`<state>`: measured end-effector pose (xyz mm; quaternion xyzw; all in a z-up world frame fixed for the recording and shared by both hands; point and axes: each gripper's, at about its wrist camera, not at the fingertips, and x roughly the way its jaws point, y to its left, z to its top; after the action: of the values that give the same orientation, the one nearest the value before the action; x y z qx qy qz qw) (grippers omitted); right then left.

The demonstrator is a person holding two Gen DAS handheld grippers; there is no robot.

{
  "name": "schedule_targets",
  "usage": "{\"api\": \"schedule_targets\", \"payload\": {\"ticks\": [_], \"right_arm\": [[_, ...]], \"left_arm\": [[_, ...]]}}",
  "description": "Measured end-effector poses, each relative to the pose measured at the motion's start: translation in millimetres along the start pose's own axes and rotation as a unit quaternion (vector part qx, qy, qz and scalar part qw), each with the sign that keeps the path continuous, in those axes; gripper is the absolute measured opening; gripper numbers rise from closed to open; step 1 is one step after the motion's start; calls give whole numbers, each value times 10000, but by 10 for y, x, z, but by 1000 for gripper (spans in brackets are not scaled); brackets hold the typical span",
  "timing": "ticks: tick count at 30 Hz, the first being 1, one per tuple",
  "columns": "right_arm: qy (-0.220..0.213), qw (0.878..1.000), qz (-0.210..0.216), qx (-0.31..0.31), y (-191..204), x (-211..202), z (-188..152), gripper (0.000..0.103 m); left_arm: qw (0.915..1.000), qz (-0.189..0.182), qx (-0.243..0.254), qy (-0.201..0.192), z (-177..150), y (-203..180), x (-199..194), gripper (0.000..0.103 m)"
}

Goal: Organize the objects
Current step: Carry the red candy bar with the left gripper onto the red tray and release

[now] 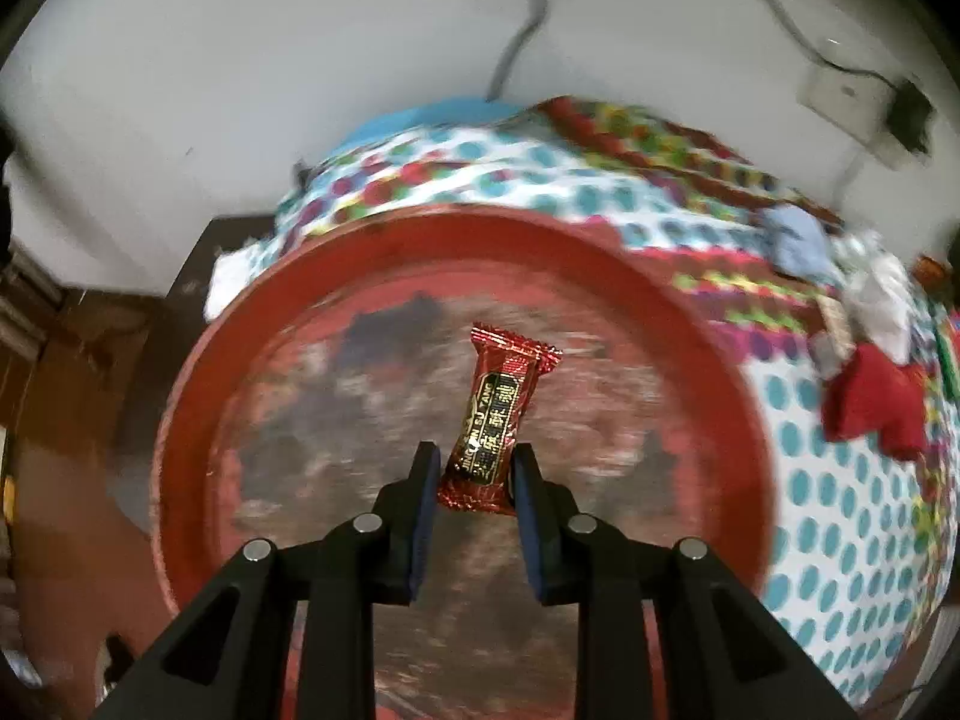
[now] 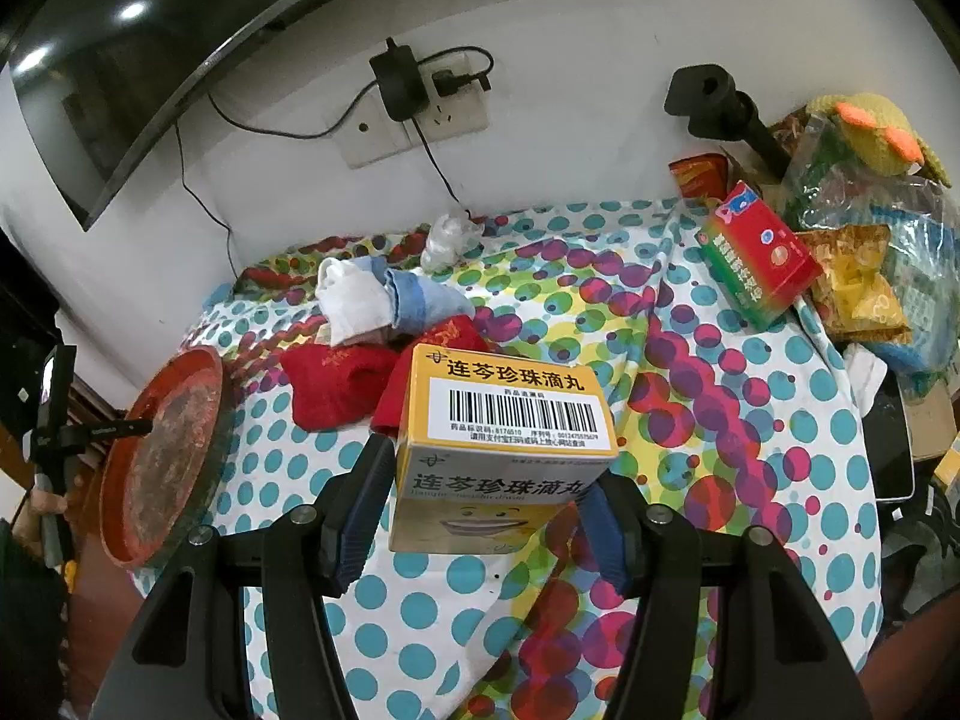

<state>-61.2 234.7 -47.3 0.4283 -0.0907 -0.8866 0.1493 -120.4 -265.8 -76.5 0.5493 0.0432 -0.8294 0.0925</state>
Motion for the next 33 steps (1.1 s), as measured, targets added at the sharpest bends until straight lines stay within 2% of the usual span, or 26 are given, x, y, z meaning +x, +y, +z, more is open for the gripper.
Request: {"api": "schedule_targets", "payload": {"ticks": [6,12,21,27,33], "right_arm": [[44,10000,-40,50,-37,36,-12,57],[96,9999,-95,90,-61,80,-15,57],[156,9998,-110,24,3,125,-41,57],[161,9998,-129,24,7,138,-46,57],[182,9997,-137,-96,76,161,-74,57]], "left_arm": [[9989,331,-270,186,48,403,195,25],[9975,422,-500,261,70,676,258,25],[9961,718,-455,252,97,787,326,27],[9959,706,-551,159,90,819,255,27],[9976,531,-445,42,-33,645,44,27]]}}
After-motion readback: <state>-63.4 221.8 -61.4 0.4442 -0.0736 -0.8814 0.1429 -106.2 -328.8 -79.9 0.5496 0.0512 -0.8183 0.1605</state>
